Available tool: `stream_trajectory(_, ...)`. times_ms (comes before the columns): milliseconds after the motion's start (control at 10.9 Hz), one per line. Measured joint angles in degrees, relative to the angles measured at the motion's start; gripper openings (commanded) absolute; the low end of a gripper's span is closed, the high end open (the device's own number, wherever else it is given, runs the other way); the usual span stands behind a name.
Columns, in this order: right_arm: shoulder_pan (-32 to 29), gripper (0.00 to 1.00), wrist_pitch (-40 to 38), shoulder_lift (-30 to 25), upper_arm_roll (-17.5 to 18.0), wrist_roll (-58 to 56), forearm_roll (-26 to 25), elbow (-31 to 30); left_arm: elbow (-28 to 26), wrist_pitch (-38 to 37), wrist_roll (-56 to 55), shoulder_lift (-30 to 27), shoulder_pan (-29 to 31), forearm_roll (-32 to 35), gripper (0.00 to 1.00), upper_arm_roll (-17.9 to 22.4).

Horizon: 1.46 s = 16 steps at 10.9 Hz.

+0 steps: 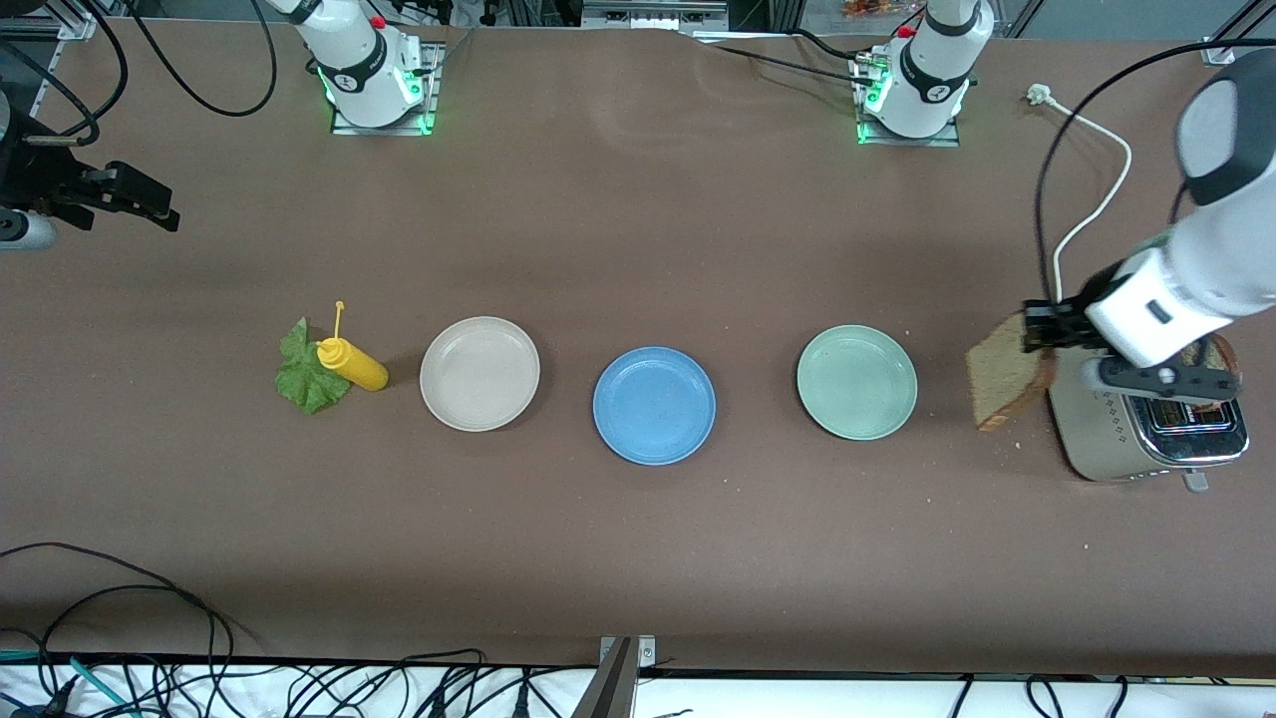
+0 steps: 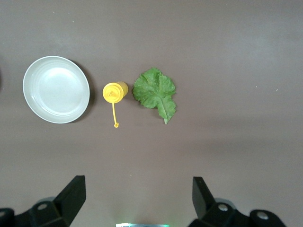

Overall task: Make sandwich in blue plate with both arms
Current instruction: 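Carry the bread slice with the left gripper onto the blue plate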

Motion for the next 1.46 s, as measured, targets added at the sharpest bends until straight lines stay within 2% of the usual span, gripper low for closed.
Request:
stream_trajectory(366,0.0,1.0,-0.3,-0.05,0.0,0.0,0.0,0.01,-1.07,8.19,-12.45,5.51,-7.63,-12.63,0.0,0.07)
stream_trajectory(549,0.0,1.0,-0.36,-0.07,0.0,0.0,0.0,0.03,-1.25,13.8,-18.88,9.5,-12.1,-16.21,0.0,0.05)
stream_trajectory(732,0.01,1.0,-0.37,-0.07,0.0,0.01,0.0,0.03,-1.25,16.79,-21.69,12.29,-15.51,-20.6,0.0,0.17)
stream_trajectory(1006,0.0,1.0,-0.4,-0.07,-0.02,0.01,0.0,0.03,-1.18,19.09,-22.09,15.44,-20.82,-31.4,0.0,3.41)
stream_trajectory(1464,-0.01,1.0,-0.45,-0.07,-0.02,0.01,0.0,0.05,-1.03,30.23,-22.26,22.13,-28.33,-32.97,0.0,3.83)
